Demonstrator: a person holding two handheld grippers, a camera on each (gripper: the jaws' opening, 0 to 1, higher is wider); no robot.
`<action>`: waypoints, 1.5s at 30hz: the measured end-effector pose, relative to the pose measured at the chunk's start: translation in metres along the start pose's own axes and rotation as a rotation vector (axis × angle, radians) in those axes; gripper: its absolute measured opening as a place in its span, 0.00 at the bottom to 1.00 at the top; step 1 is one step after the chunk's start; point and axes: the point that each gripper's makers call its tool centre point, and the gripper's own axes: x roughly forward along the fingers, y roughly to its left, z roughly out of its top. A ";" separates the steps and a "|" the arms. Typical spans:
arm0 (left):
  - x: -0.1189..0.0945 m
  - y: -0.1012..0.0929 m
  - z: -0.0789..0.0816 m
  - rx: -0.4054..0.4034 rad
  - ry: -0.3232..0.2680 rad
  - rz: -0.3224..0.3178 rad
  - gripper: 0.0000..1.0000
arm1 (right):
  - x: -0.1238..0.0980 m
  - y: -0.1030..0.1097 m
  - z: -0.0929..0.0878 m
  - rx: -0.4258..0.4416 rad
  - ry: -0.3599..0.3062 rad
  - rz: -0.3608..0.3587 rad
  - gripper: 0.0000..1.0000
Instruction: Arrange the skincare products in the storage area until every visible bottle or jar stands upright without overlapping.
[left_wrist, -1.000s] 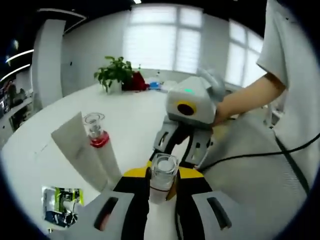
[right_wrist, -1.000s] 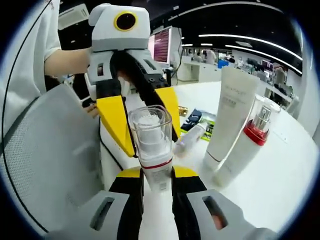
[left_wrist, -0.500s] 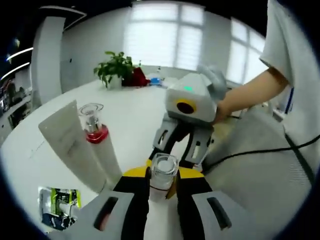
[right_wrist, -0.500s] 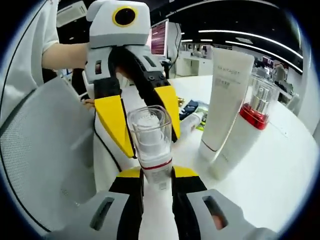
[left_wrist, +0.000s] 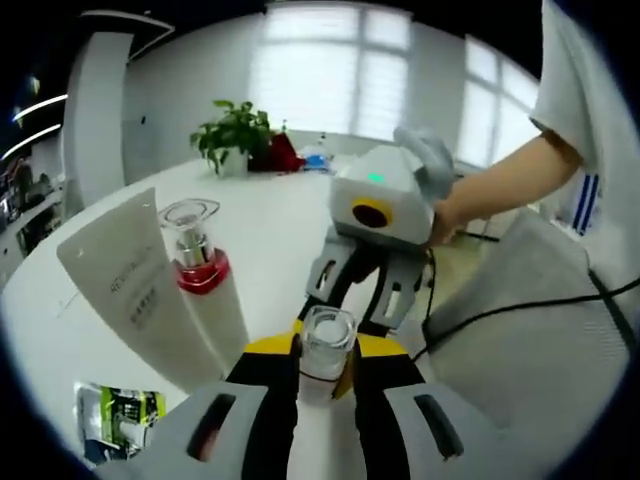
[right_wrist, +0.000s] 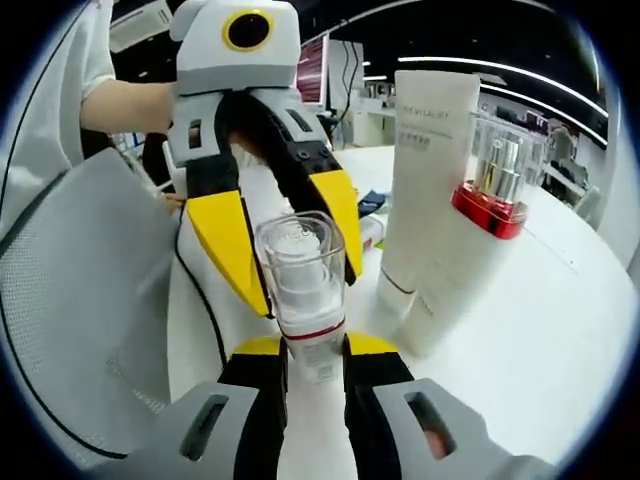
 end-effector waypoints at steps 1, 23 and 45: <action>0.001 0.002 0.001 0.002 -0.001 0.002 0.15 | 0.000 -0.001 0.001 0.002 -0.002 0.001 0.20; 0.006 0.030 0.007 -0.004 -0.005 0.048 0.17 | 0.005 -0.036 0.006 0.001 -0.005 0.006 0.20; 0.003 0.041 0.000 0.001 0.011 0.068 0.19 | 0.011 -0.036 -0.011 0.003 0.075 0.028 0.25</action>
